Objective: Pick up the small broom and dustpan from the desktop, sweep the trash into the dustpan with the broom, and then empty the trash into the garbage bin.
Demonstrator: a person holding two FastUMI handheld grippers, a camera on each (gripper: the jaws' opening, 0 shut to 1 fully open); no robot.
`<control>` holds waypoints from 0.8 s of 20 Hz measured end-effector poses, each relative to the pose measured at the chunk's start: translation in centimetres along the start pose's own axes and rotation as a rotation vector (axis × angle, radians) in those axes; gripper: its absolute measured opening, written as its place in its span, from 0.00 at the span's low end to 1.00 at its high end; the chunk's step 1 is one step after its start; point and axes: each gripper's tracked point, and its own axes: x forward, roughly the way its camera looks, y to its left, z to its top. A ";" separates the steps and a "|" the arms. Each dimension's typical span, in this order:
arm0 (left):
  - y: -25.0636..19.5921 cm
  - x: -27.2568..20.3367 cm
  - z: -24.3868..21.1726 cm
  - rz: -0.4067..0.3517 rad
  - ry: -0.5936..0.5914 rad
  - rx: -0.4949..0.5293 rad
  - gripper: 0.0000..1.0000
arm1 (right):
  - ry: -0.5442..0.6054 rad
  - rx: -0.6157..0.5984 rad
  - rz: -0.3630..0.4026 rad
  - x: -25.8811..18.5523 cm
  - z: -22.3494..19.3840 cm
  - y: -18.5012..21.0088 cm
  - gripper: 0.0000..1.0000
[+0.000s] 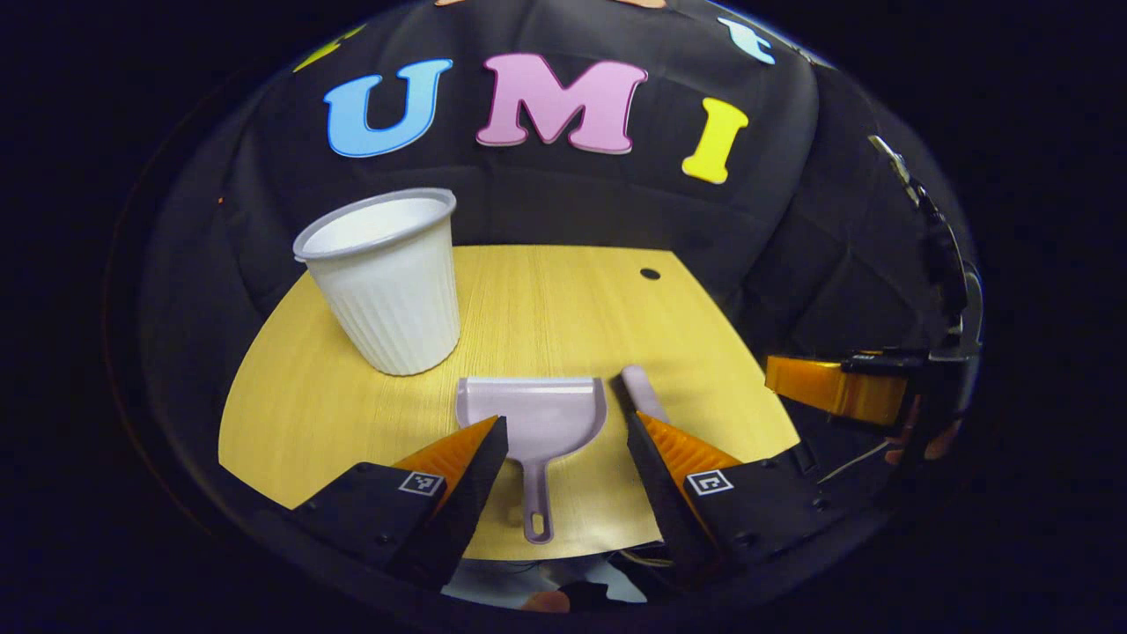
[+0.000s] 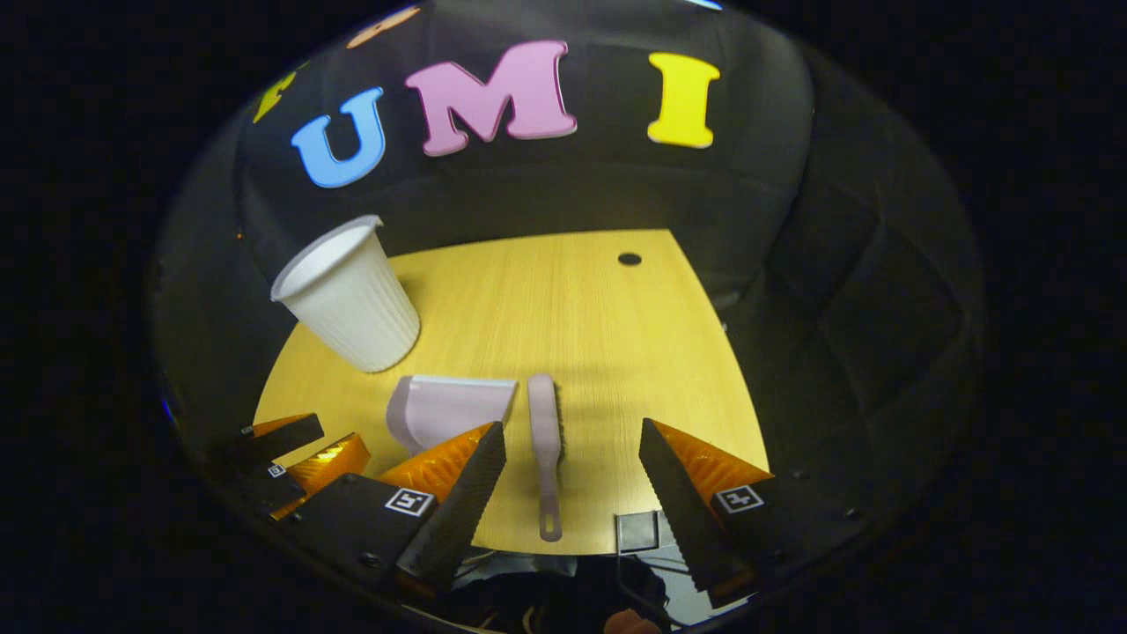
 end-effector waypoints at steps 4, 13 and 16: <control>0.5 -7.7 6.5 0.056 -0.300 0.061 0.82 | -0.312 -0.034 0.021 -4.1 4.1 0.6 0.99; 0.0 -23.6 9.7 0.105 -0.730 0.089 0.80 | -0.886 -0.055 0.009 -12.3 9.0 1.0 0.93; 0.0 -27.0 10.1 0.110 -0.752 0.064 0.80 | -0.871 -0.015 0.072 -12.1 9.0 1.3 0.93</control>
